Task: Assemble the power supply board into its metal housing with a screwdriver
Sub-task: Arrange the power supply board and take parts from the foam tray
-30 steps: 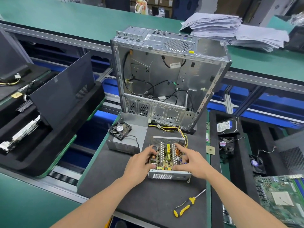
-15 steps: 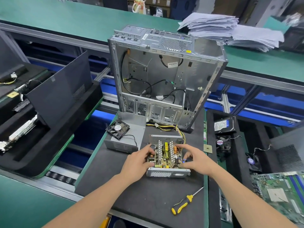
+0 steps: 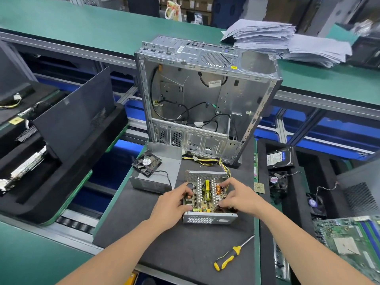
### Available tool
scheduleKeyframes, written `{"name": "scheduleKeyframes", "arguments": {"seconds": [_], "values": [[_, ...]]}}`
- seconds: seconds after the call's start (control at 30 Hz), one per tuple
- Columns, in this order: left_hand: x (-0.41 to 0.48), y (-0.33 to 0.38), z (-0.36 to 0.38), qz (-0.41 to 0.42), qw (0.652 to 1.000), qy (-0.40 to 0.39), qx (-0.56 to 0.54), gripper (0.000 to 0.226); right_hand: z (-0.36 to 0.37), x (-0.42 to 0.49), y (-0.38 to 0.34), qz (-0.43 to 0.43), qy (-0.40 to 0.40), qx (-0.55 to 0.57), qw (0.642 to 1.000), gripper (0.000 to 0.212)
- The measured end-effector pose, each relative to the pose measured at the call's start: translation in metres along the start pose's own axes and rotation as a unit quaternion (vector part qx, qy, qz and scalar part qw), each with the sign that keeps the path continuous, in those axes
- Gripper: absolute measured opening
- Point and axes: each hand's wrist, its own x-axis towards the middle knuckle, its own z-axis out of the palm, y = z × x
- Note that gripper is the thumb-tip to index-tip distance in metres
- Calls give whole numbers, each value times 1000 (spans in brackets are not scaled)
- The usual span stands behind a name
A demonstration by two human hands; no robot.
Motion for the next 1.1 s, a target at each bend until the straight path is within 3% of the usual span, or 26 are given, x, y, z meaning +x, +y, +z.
{"name": "scheduleKeyframes", "arguments": {"seconds": [0.1,0.27,0.57,0.87,1.1], "values": [[-1,-2,2,-14,997,4,-81,52,-5,-3,-13,-71,43,-189,979,61],[-6,-8,8,-32,981,41,-184,61,-2,5,-22,-117,40,-257,958,96],[-3,-16,8,-37,982,4,-185,68,12,7,-20,-113,52,-230,965,112],[0,-21,9,-51,976,-30,-209,76,17,4,-11,-141,130,-227,955,97],[1,-20,9,-44,982,-12,-186,67,17,4,-9,-138,132,-204,960,92]]}}
